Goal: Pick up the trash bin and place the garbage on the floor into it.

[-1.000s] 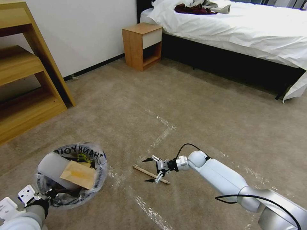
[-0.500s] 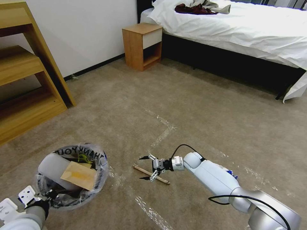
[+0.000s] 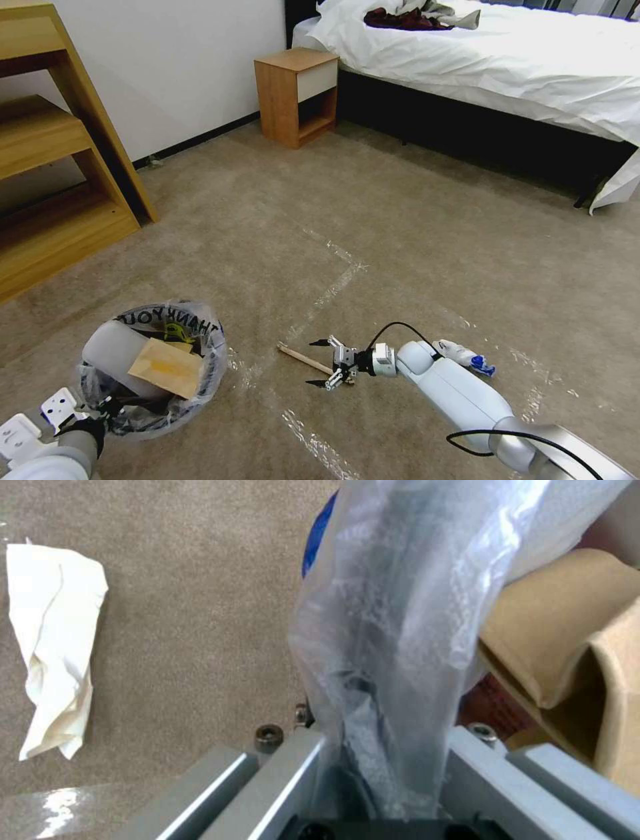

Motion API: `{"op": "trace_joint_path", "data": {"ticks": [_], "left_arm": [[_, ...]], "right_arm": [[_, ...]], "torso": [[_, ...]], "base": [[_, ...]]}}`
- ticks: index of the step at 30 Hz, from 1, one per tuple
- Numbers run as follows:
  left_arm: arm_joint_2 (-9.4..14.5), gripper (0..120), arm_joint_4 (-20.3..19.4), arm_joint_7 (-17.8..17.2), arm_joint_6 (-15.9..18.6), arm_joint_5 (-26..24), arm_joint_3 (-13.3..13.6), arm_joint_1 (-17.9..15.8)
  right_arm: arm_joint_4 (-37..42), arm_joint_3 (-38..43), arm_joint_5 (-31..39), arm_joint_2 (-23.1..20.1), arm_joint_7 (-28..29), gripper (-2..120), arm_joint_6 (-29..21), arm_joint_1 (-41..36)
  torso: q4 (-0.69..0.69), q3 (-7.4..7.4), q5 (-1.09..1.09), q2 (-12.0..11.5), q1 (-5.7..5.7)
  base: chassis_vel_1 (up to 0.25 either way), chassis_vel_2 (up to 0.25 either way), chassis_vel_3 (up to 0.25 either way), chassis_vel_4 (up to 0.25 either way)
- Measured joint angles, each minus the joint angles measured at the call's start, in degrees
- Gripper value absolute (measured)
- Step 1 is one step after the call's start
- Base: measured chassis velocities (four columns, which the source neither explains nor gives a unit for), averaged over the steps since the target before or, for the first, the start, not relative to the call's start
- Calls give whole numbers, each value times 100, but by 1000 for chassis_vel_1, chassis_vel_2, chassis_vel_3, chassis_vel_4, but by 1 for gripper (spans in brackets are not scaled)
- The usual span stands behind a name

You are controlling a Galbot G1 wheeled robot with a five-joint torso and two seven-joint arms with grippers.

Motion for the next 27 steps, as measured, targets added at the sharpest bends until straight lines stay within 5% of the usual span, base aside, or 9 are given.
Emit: {"op": "trace_joint_path", "data": {"ticks": [14,27], "left_arm": [[20,0,-3,9,-16,79,58,50],[51,0,79,12,-26,105,100,15]], "right_arm": [[-603,154,89,131,476,100,-655,-144],[-928,215,165,377,456,100,-578,-59]], "torso": [[0,0,-2,0,0],[0,0,-2,0,0]], "base": [[0,0,0,0],[0,0,0,0]]}}
